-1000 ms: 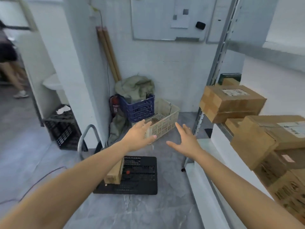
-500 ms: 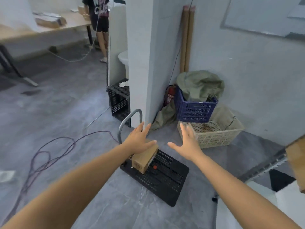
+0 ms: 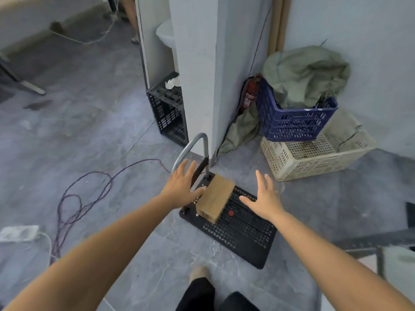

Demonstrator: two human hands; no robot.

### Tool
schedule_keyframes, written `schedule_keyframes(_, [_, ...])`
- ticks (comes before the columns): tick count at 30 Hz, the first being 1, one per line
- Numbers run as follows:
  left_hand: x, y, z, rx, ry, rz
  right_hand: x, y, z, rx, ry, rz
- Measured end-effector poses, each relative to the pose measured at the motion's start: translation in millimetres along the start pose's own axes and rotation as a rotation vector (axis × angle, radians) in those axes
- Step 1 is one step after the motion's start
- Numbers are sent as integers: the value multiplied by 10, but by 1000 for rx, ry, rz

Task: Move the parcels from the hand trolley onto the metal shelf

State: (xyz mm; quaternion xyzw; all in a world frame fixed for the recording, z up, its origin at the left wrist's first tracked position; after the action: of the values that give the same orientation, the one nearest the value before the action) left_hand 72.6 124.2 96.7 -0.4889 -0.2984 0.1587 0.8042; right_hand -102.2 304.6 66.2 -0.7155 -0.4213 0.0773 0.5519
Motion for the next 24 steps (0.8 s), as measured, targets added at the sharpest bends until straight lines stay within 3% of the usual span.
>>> schedule_keyframes(10, [-952, 782, -234, -28, 40, -132, -877, 649, 250, 94, 27, -126])
schedule_keyframes(19, [-1906, 2210, -780, -67, 38, -236, -1978, 1785, 638, 126, -77, -210])
schedule_keyframes(24, [-2255, 2953, -1083, -76, 32, -205, -2421, 2539, 921, 101, -70, -255])
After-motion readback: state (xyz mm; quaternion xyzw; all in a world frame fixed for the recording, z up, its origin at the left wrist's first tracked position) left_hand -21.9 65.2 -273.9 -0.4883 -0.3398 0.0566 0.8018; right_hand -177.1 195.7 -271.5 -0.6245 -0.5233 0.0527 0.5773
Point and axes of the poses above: each hand's wrist, its own x-axis away from the middle knuckle, its own y-axis out of the palm, z = x × y, the point moved 1 cm from there along -x, towards the middle knuckle
